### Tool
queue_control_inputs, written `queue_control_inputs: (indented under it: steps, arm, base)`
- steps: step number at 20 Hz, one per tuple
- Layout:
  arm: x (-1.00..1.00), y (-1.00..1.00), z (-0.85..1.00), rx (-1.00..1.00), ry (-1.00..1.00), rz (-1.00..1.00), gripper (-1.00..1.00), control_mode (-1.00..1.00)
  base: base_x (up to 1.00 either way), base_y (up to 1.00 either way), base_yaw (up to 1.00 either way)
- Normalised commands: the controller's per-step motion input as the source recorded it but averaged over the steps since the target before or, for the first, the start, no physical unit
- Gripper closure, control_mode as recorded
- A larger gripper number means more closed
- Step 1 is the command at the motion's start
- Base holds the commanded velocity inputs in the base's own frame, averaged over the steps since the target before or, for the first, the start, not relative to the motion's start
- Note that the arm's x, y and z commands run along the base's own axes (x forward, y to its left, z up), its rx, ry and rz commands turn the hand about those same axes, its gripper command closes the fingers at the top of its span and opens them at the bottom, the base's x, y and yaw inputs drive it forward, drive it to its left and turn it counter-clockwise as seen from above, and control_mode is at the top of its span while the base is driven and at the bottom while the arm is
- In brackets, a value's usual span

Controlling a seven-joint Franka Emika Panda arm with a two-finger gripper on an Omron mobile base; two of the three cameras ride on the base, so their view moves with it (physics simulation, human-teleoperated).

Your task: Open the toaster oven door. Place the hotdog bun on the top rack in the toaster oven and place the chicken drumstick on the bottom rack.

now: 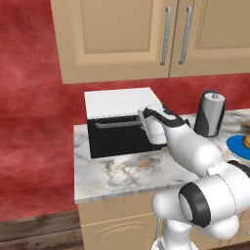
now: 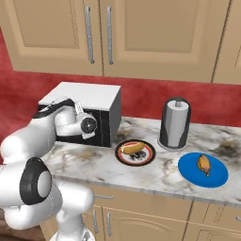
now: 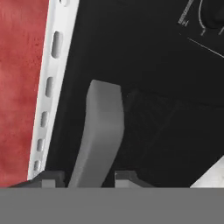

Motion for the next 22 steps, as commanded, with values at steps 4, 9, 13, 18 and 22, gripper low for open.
queue_control_inputs:
  steps: [4,9,13,18,22]
  arm:
    - [-0.77,0.00,-0.15,-0.29,0.39,0.00,1.00,-1.00]
    - [-0.93,-0.01,-0.46,-0.36,0.55,0.00,1.00,-1.00]
    - [-0.99,-0.13,-0.68,-0.34,0.59,0.02,1.00,-1.00]
    - [-0.95,-0.10,-0.73,-0.33,0.57,0.04,1.00,-1.00]
    - [-0.55,0.00,-0.19,-0.17,0.44,0.05,-1.00,-1.00]
  base:
    - [0.00,0.00,0.00]
    - [0.00,0.00,0.00]
    - [0.00,0.00,0.00]
    - [0.00,0.00,0.00]
    - [0.00,0.00,0.00]
